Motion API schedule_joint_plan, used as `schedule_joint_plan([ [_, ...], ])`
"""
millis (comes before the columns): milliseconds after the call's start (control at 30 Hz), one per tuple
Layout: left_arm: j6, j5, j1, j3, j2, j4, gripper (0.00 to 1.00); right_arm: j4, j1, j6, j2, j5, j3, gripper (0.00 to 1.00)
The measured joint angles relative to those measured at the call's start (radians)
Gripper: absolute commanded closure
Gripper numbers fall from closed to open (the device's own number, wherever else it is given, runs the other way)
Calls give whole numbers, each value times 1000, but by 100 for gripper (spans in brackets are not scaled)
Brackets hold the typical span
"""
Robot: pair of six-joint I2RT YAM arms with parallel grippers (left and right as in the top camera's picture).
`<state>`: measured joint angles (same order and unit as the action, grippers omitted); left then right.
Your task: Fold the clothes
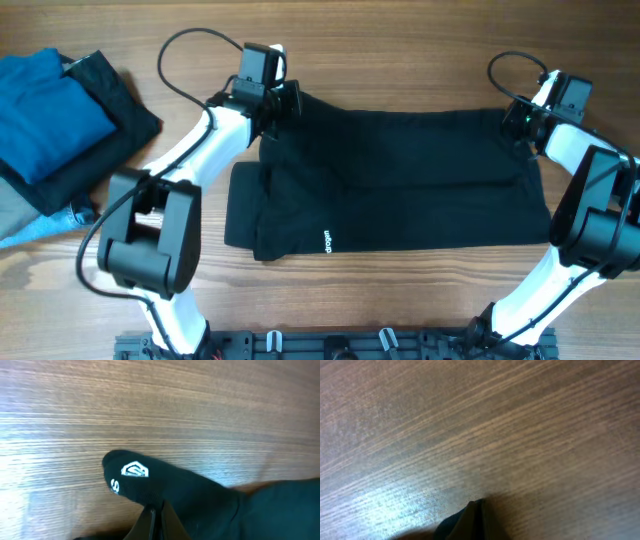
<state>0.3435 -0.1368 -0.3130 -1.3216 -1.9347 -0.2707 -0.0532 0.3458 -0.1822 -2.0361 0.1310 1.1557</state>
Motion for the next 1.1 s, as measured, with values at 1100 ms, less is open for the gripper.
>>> schedule_joint_plan([
  [1100, 10, -150, 0, 0, 212, -839, 96, -852, 10, -50, 445, -402, 2, 96],
])
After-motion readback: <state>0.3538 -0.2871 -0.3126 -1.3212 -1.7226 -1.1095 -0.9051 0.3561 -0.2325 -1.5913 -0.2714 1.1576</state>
